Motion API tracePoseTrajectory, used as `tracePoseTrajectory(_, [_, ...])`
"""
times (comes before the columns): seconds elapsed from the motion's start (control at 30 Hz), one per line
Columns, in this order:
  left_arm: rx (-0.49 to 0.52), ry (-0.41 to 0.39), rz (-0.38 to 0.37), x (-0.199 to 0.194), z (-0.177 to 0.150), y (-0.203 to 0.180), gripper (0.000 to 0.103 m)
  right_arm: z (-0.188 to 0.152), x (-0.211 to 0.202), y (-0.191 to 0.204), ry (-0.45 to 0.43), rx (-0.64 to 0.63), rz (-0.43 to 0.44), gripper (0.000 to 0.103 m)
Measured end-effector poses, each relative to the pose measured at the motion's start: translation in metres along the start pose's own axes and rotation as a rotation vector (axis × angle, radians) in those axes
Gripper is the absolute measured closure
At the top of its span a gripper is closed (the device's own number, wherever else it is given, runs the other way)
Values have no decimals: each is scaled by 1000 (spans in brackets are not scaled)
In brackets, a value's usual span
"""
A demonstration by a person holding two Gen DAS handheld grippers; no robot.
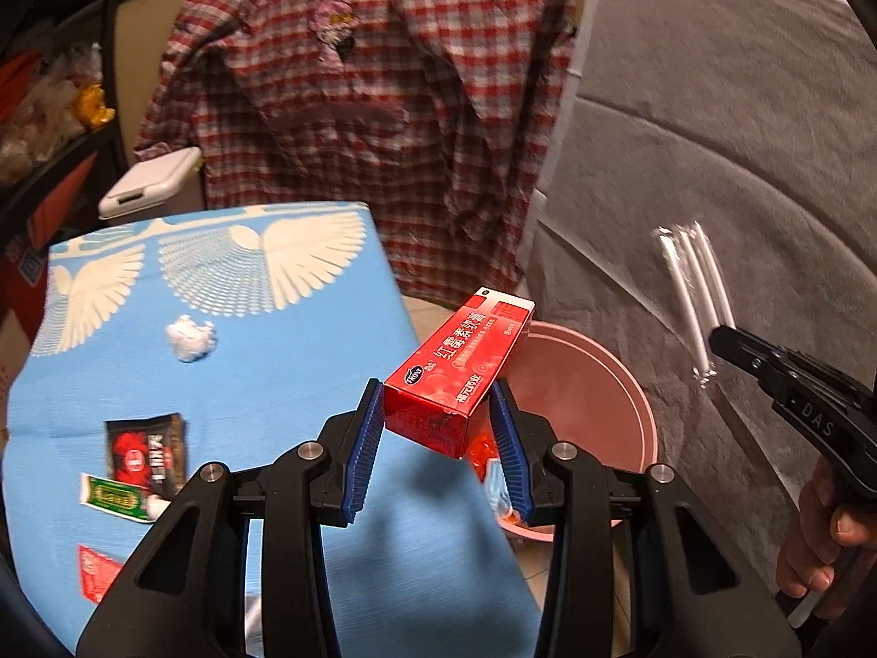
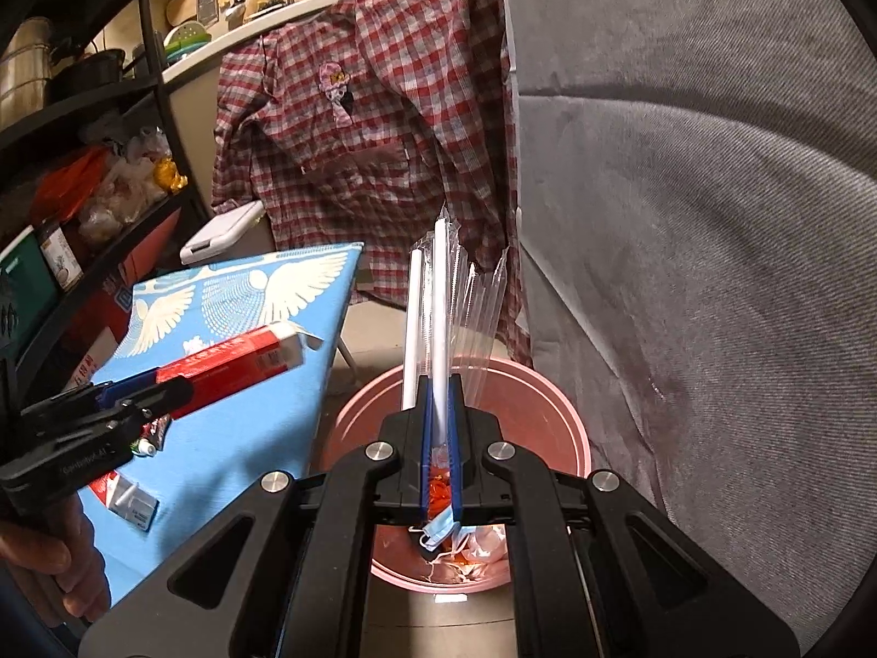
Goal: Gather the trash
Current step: 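Carry the red box with the left tool while the right tool carries the straw pack to the bucket, then open the left tool over the bucket while the right tool releases the straw pack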
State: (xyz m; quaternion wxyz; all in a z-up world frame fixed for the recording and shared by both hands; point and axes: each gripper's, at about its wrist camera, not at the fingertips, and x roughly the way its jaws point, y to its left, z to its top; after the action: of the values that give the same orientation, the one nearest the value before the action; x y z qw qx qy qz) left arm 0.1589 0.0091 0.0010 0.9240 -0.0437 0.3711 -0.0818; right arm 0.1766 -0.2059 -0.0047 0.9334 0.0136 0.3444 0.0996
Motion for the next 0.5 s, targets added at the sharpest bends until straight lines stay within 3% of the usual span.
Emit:
tracePoseTrajectory(0.23, [50, 45, -13, 24, -4, -25, 64, 2, 8, 0, 12, 5, -4, 97])
tracePoseTrajectory(0.5, [19, 54, -32, 38, 4, -39, 63, 5, 15, -6, 28, 25, -26, 91])
